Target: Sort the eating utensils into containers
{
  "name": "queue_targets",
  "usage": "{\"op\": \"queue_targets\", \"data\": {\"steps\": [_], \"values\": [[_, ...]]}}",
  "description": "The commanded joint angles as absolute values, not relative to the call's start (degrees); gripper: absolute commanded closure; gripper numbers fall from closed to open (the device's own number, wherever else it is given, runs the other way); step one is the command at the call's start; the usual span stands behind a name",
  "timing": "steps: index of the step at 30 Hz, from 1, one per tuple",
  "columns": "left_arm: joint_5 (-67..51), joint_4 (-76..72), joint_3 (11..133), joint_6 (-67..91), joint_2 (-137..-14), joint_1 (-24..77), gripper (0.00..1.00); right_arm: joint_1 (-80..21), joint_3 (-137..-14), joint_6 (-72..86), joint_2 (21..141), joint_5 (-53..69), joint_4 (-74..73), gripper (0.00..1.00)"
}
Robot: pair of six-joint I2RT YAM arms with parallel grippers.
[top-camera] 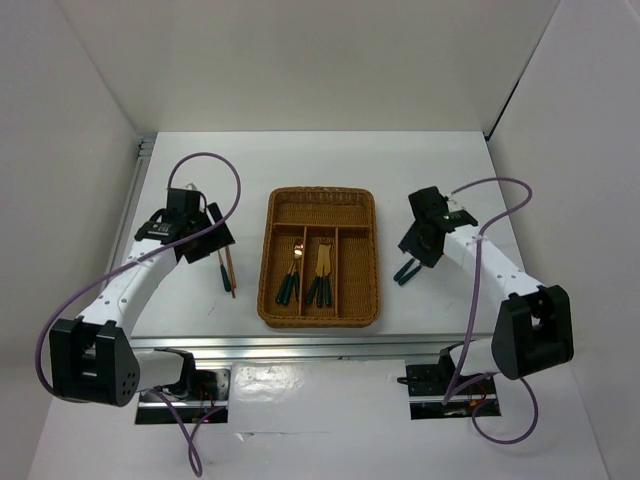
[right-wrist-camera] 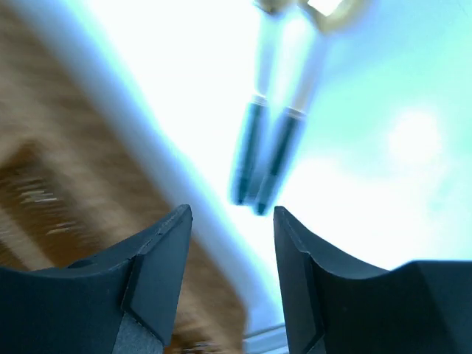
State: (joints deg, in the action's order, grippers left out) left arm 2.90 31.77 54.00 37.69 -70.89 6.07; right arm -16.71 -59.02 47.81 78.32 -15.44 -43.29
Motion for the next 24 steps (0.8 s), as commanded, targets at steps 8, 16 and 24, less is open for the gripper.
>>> {"op": "queue_targets", "data": {"steps": [8, 16, 24], "values": [[1.49, 29.97, 56.69, 36.74, -73.92, 5.71, 0.18, -9.93, -47.91, 47.37, 77.43, -10.46, -39.38, 0.49], [1.49, 29.97, 57.21, 36.74, -74.97, 5.71, 0.18, -9.93, -47.20, 47.37, 81.64, -8.79, -36.30, 0.53], [1.49, 29.97, 57.22, 36.74, -75.50, 5.71, 0.18, -9.93, -47.20, 47.37, 83.93, -9.32, -35.25, 0.53]]}}
